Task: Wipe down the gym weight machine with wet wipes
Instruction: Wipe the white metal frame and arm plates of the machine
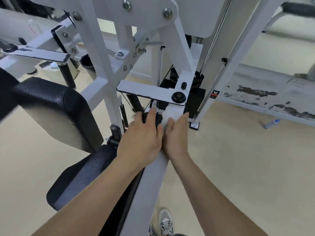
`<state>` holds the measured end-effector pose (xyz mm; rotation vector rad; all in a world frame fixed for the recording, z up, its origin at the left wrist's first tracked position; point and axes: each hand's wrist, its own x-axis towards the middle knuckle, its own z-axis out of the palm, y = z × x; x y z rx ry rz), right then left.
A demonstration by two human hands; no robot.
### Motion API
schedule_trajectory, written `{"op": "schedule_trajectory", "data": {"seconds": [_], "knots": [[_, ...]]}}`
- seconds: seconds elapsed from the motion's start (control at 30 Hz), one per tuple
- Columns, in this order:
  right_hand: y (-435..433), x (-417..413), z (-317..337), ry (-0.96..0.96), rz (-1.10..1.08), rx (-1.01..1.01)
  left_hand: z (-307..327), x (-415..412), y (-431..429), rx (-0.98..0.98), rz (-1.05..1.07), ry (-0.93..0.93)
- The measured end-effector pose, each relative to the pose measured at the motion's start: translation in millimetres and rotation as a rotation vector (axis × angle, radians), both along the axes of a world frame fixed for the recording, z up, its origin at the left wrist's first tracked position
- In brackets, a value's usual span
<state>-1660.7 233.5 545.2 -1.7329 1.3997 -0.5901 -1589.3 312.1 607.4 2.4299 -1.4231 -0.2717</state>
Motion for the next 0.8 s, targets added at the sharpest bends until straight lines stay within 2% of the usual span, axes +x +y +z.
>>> {"op": "schedule_trajectory", "data": {"seconds": [0.1, 0.13, 0.3, 0.43, 0.53, 0.57, 0.63, 0.7, 0.8], "knots": [[67.3, -20.1, -12.3, 0.25, 0.325, -0.519, -1.6, 1.0, 0.8, -0.04, -0.014, 0.02], [71.4, -24.8, -14.4, 0.274, 0.405, -0.59, -3.3, 1.4, 0.9, -0.053, -0.02, 0.016], [2.9, -42.2, 21.9, 0.253, 0.482, -0.359, -3.8, 1.7, 2.8, -0.045, -0.025, 0.032], [-50.3, -49.8, 78.2, 0.102, 0.343, -0.475, -4.1, 1.5, 1.5, 0.004, -0.027, 0.014], [-73.2, -18.5, 107.4, 0.079, 0.483, -0.538, -1.0, -0.5, 1.7, -0.002, -0.021, 0.011], [-79.8, -3.2, 106.2, 0.158, 0.622, -0.552, -0.2, -0.9, 2.0, -0.007, -0.019, 0.027], [-87.8, 22.3, 86.5, 0.45, 0.905, -0.619, 0.3, -0.2, 2.8, -0.023, 0.001, 0.099], [-99.8, 35.0, 60.9, 0.707, 1.067, -0.694, 1.1, 3.4, 2.9, -0.046, 0.055, 0.207], [-119.3, 54.6, 50.7, 0.769, 1.23, -0.697, 5.7, 6.8, 1.8, -0.061, 0.166, 0.333]]}}
